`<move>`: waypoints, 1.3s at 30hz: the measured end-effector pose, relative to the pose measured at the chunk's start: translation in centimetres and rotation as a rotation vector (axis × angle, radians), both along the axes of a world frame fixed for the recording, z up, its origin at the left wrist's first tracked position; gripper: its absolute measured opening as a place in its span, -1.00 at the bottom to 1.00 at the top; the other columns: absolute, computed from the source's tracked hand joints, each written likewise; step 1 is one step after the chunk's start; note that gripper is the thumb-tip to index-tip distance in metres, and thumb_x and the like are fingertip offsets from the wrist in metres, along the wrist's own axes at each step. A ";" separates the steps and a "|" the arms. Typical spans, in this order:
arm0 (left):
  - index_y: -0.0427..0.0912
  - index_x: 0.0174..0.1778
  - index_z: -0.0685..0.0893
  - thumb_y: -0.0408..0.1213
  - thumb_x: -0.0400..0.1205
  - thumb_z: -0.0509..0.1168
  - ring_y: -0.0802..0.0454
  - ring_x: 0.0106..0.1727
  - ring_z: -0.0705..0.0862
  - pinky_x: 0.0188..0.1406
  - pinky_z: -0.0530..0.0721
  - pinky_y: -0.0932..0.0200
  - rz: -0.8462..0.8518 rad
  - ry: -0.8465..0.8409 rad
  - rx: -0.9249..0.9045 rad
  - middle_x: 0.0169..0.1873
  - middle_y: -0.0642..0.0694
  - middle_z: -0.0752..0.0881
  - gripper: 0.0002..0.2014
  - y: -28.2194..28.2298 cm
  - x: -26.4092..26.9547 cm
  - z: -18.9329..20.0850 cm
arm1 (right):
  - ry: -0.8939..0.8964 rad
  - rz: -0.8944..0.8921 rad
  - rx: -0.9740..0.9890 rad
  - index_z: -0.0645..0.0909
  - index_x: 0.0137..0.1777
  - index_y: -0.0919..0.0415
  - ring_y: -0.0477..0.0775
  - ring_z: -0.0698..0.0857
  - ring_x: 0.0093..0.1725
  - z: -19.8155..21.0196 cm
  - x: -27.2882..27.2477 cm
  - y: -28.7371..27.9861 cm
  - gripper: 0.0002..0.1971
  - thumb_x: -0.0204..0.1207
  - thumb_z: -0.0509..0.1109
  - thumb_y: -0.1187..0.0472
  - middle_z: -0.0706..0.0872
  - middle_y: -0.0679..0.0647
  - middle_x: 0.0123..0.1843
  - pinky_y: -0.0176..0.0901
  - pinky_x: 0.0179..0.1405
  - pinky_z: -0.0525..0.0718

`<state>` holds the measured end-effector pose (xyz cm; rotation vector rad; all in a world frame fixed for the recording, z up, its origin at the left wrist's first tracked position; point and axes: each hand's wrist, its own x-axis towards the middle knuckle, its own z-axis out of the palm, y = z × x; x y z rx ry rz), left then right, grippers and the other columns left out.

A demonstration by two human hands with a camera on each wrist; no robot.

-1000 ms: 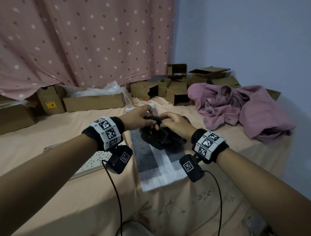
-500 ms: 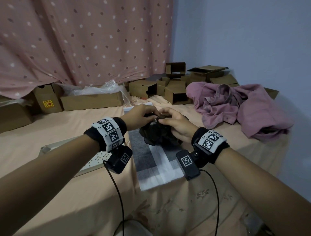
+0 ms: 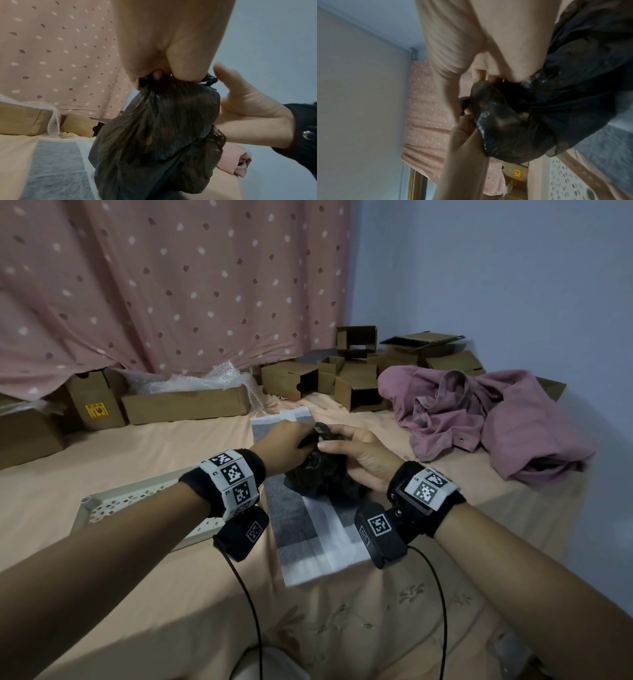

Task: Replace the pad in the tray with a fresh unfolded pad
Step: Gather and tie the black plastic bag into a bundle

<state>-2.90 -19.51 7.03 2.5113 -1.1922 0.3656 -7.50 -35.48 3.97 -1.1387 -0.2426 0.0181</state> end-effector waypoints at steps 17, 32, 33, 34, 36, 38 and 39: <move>-0.31 -0.23 0.54 -0.09 0.77 -0.02 -0.08 -0.27 0.47 -0.29 0.34 0.11 0.207 0.102 0.042 -0.35 -0.18 0.53 -0.57 1.7 1.9 1.9 | -0.046 -0.435 -0.860 0.43 -0.43 0.05 -0.03 0.46 -0.26 1.5 2.1 -5.8 -0.59 0.71 0.12 0.15 0.48 0.03 -0.32 -0.20 -0.13 0.41; -0.25 -0.38 0.45 -0.16 0.73 0.11 -0.03 -0.35 0.40 -0.44 0.30 0.24 0.344 0.171 0.483 -0.51 -0.04 0.40 -0.63 4.3 4.5 -0.1 | 0.432 -0.448 -1.071 0.54 0.35 0.48 -0.03 0.48 -0.35 -2.2 1.1 -12.4 -0.63 0.70 0.17 0.22 0.55 0.17 -0.11 -0.27 -0.41 0.38; -0.27 -0.33 0.48 -0.15 0.73 0.11 -0.03 -0.34 0.41 -0.44 0.31 0.24 0.343 0.186 0.479 -0.50 -0.05 0.42 -0.65 4.1 4.5 -0.2 | 0.459 -0.424 -1.106 0.57 0.29 0.43 0.03 0.51 -0.30 -2.3 1.2 -12.4 -0.67 0.70 0.16 0.22 0.54 0.19 -0.03 -0.26 -0.38 0.38; -0.28 -0.30 0.51 -0.14 0.73 0.11 -0.05 -0.32 0.43 -0.44 0.32 0.24 0.348 0.203 0.467 -0.49 -0.05 0.43 -0.65 4.1 4.6 -0.5 | 0.480 -0.407 -1.145 0.61 0.15 0.35 0.09 0.54 -0.23 -2.4 1.3 -12.5 -0.75 0.69 0.14 0.24 0.52 0.19 -0.02 -0.25 -0.36 0.38; -0.28 -0.27 0.53 -0.12 0.74 0.10 -0.07 -0.28 0.45 -0.42 0.33 0.21 0.363 0.260 0.430 -0.44 -0.08 0.46 -0.64 3.8 4.6 -0.8 | 0.497 -0.408 -1.179 0.51 -0.19 0.20 0.12 0.54 -0.24 -2.6 1.6 -12.6 -0.80 0.64 0.13 0.29 0.51 0.16 -0.17 -0.23 -0.34 0.40; -0.28 -0.23 0.54 -0.10 0.74 0.09 -0.05 -0.33 0.47 -0.43 0.37 0.21 0.366 0.326 0.385 -0.38 -0.10 0.50 -0.64 3.3 4.5 -0.8 | 0.481 -0.418 -1.189 0.45 -0.24 0.16 0.06 0.52 -0.32 -2.9 2.2 -12.9 -0.79 0.64 0.13 0.24 0.50 0.09 -0.28 -0.22 -0.35 0.44; -0.28 -0.21 0.55 -0.09 0.75 0.08 -0.01 -0.38 0.47 -0.44 0.40 0.23 0.365 0.355 0.357 -0.37 -0.10 0.51 -0.64 2.9 4.4 -0.8 | 0.464 -0.419 -1.183 0.48 -0.16 0.17 0.03 0.53 -0.32 -3.0 2.5 -12.8 -0.81 0.67 0.13 0.18 0.51 0.07 -0.27 -0.21 -0.35 0.47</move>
